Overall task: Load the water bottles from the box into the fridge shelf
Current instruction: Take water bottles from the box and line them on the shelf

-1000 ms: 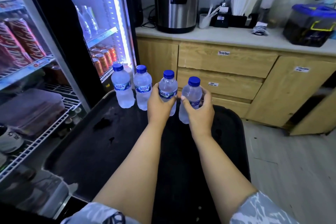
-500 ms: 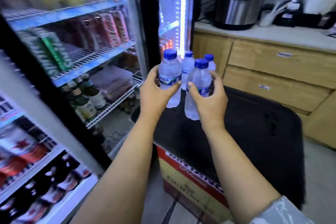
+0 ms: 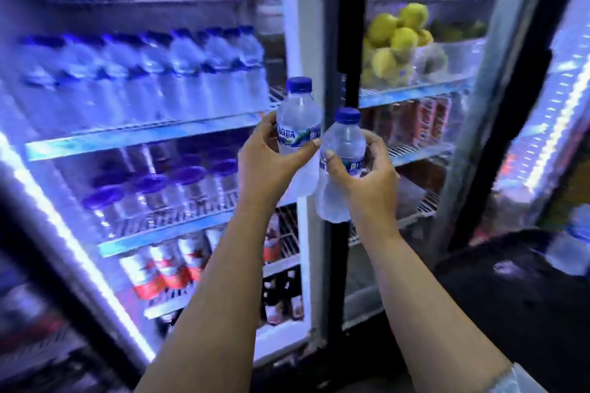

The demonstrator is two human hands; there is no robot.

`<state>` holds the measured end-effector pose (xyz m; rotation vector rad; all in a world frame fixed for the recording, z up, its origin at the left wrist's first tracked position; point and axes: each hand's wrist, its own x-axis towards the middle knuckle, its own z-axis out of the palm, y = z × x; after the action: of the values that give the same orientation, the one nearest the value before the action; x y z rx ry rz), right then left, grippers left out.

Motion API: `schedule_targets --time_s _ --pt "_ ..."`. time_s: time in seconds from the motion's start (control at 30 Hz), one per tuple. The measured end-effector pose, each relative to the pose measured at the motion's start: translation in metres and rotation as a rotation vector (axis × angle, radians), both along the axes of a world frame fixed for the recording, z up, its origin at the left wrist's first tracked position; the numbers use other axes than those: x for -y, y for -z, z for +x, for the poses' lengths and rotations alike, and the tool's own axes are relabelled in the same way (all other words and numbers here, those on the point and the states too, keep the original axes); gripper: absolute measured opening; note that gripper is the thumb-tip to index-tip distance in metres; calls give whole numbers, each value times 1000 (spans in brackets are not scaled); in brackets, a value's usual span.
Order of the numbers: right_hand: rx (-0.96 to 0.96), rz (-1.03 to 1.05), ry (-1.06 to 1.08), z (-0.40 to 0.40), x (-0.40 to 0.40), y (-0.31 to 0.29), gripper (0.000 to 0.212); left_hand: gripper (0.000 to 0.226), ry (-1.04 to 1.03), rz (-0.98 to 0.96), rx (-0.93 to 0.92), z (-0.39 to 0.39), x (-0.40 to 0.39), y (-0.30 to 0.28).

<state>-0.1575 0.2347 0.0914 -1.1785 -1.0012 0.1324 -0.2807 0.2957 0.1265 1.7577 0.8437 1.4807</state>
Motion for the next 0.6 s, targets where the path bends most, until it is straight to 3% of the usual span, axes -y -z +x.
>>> schedule_targets --time_s 0.33,0.47,0.6 --pt "78 105 -281 -118 -111 -80 45 50 -337 145 15 -135 -66 -67" --pt "136 93 -308 -152 -151 -109 62 52 -428 150 26 -172 -93 -86" --pt "221 54 -307 -169 -185 -129 64 55 -479 154 14 -195 -124 -97"
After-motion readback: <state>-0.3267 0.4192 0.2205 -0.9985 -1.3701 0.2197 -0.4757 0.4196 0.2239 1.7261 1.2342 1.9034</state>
